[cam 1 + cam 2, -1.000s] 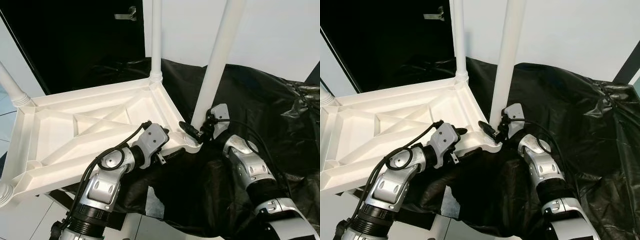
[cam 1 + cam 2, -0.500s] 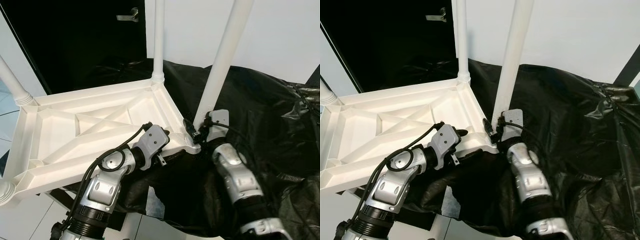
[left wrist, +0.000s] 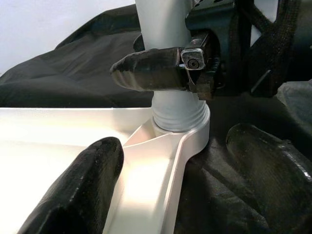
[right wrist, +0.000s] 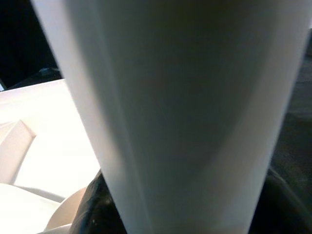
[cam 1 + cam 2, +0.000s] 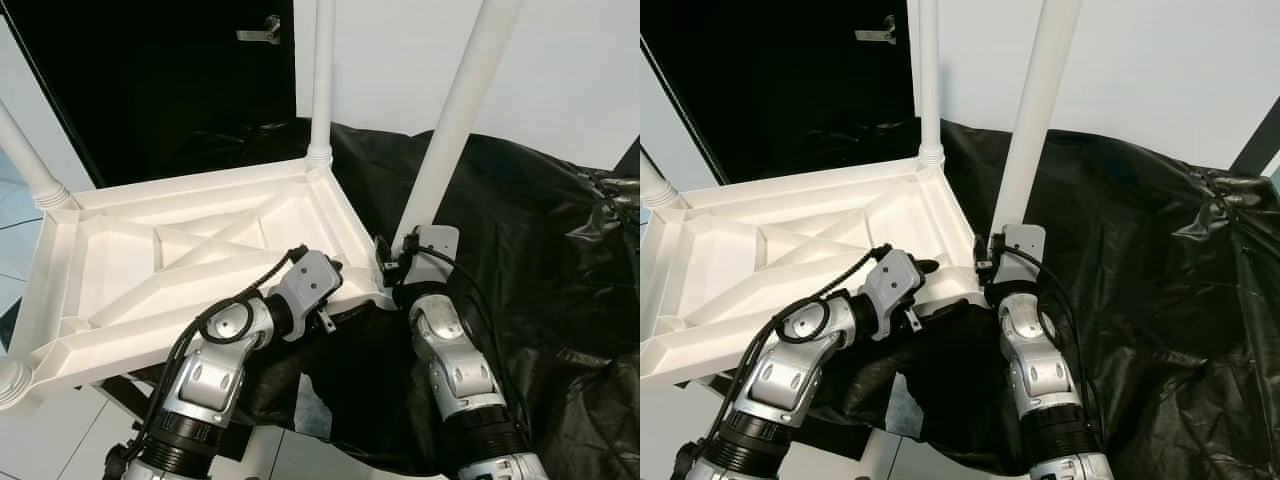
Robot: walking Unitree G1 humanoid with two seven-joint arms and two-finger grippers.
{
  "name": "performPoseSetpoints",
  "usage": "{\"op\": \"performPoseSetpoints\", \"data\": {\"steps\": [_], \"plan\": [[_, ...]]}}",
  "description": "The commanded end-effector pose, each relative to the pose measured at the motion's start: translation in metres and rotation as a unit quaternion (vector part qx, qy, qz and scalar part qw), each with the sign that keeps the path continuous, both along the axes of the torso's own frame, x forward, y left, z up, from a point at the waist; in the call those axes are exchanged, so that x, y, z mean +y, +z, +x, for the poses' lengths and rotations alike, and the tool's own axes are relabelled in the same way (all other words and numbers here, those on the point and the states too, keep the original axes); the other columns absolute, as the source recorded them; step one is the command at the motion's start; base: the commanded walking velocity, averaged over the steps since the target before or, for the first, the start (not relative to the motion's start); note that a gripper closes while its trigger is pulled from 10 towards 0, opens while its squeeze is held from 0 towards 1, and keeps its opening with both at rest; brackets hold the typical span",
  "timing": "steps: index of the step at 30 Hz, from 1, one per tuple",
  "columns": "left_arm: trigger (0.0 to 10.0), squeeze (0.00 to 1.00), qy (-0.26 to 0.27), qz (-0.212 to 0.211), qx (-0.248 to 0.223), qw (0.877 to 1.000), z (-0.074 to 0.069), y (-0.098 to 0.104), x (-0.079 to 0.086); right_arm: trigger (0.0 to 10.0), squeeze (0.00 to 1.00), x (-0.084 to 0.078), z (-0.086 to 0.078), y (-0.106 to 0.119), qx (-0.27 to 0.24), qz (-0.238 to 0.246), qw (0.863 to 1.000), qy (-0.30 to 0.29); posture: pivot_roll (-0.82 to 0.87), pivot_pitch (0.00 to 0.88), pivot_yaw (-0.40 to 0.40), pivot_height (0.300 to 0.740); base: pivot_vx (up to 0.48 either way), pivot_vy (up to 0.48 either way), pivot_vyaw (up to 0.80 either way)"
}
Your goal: Building children table
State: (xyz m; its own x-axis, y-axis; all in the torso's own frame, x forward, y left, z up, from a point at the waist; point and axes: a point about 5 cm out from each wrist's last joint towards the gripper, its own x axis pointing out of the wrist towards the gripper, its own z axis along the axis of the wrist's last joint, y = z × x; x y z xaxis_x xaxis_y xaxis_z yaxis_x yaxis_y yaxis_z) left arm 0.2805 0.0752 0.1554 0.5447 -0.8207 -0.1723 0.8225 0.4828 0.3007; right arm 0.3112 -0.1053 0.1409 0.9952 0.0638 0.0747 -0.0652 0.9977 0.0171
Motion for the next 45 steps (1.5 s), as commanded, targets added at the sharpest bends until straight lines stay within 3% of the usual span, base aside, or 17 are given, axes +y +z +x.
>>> {"op": "performPoseSetpoints", "data": {"steps": [1, 2, 6, 11, 12, 13, 14, 20, 29, 31, 33, 34, 36, 37, 38, 39, 45], "plan": [[10.0, 0.0, 0.033, -0.004, -0.01, 0.999, 0.001, -0.001, 0.001, 10.0, 0.16, -0.003, -0.003, -0.009, 0.018, -0.005, 1.0, 0.005, 0.04, 0.0, -0.066, 0.74, 0.0, 0.0, 0.0], [10.0, 0.0, 0.032, -0.003, -0.01, 0.999, 0.001, -0.001, 0.0, 10.0, 1.0, -0.005, -0.004, -0.007, 0.009, -0.003, 1.0, 0.017, 0.04, 0.0, -0.066, 0.74, 0.0, 0.0, 0.0], [10.0, 0.0, 0.031, -0.002, -0.009, 0.999, 0.001, -0.001, 0.0, 10.0, 1.0, -0.01, -0.006, -0.004, -0.006, -0.004, 0.999, 0.049, 0.03, 0.0, -0.065, 0.74, 0.0, 0.0, 0.0], [10.0, 0.0, 0.024, -0.001, -0.01, 1.0, 0.0, 0.0, -0.002, 10.0, 1.0, -0.022, -0.013, 0.001, -0.02, 0.007, 0.988, 0.155, 0.02, 0.0, -0.065, 0.74, 0.0, 0.0, 0.0], [10.0, 0.0, 0.023, -0.002, -0.009, 1.0, 0.0, 0.0, -0.002, 10.0, 0.32, -0.027, -0.013, 0.001, -0.018, 0.005, 0.984, 0.176, 0.02, 0.0, -0.064, 0.74, 0.0, 0.0, 0.0], [10.0, 0.0, 0.023, -0.002, -0.009, 1.0, 0.0, 0.0, -0.002, 10.0, 0.32, -0.03, -0.013, 0.002, -0.016, 0.004, 0.982, 0.19, 0.02, 0.0, -0.064, 0.74, 0.0, 0.0, 0.0], [10.0, 0.0, 0.022, -0.002, -0.008, 1.0, -0.001, 0.0, -0.001, 10.0, 0.0, -0.032, -0.013, 0.001, -0.013, -0.003, 0.977, 0.213, 0.02, 0.0, -0.062, 0.74, 0.0, 0.0, 0.0], [10.0, 0.0, 0.018, 0.0, -0.004, 1.0, -0.003, -0.001, 0.002, 10.0, 0.0, -0.038, -0.01, -0.001, -0.001, -0.028, 0.962, 0.27, 0.02, 0.0, -0.06, 0.74, 0.0, 0.0, 0.0], [10.0, 0.0, 0.005, 0.009, 0.013, 1.0, -0.013, -0.002, 0.014, 10.0, 0.0, -0.049, 0.01, -0.005, 0.036, -0.086, 0.92, 0.381, 0.08, 0.0, -0.065, 0.74, 0.0, 0.0, 0.0], [10.0, 0.0, 0.005, 0.009, 0.013, 1.0, -0.013, -0.002, 0.014, 10.0, 0.0, -0.049, 0.01, -0.005, 0.036, -0.086, 0.92, 0.381, 0.08, 0.0, -0.065, 0.74, 0.0, 0.0, 0.0], [10.0, 0.0, 0.009, 0.012, 0.012, 1.0, -0.013, -0.002, 0.017, 10.0, 0.0, -0.049, 0.018, -0.005, 0.055, -0.102, 0.905, 0.41, 0.1, 0.0, -0.067, 0.74, 0.0, 0.0, 0.0], [10.0, 0.0, 0.013, 0.015, 0.011, 1.0, -0.013, -0.001, 0.018, 5.3, 0.0, -0.049, 0.023, -0.004, 0.061, -0.118, 0.896, 0.423, 0.11, 0.0, -0.07, 0.74, 0.0, 0.0, 0.0], [10.0, 0.0, 0.015, 0.016, 0.01, 1.0, -0.013, -0.001, 0.018, 5.3, 0.0, -0.049, 0.026, -0.003, 0.065, -0.127, 0.891, 0.431, 0.11, 0.0, -0.069, 0.74, 0.0, 0.0, 0.0], [10.0, 0.0, 0.017, 0.017, 0.01, 1.0, -0.013, 0.0, 0.019, 2.0, 0.0, -0.049, 0.029, -0.002, 0.068, -0.14, 0.884, 0.442, 0.12, 0.0, -0.071, 0.74, 0.0, 0.0, 0.0], [10.0, 0.0, 0.017, 0.017, 0.01, 1.0, -0.013, 0.0, 0.019, 2.0, 0.0, -0.049, 0.029, -0.002, 0.068, -0.14, 0.884, 0.442, 0.12, 0.0, -0.071, 0.74, 0.0, 0.0, 0.0], [10.0, 0.0, 0.018, 0.017, 0.009, 1.0, -0.013, 0.001, 0.018, 0.0, 0.0, -0.049, 0.031, -0.001, 0.07, -0.146, 0.879, 0.448, 0.12, 0.0, -0.073, 0.74, 0.0, 0.0, 0.0], [10.0, 0.0, 0.019, 0.019, 0.012, 1.0, -0.015, 0.001, 0.019, 0.0, 0.0, -0.054, 0.034, 0.0, 0.075, -0.161, 0.872, 0.457, 0.12, 0.0, -0.072, 0.74, 0.0, 0.0, 0.0]]}}
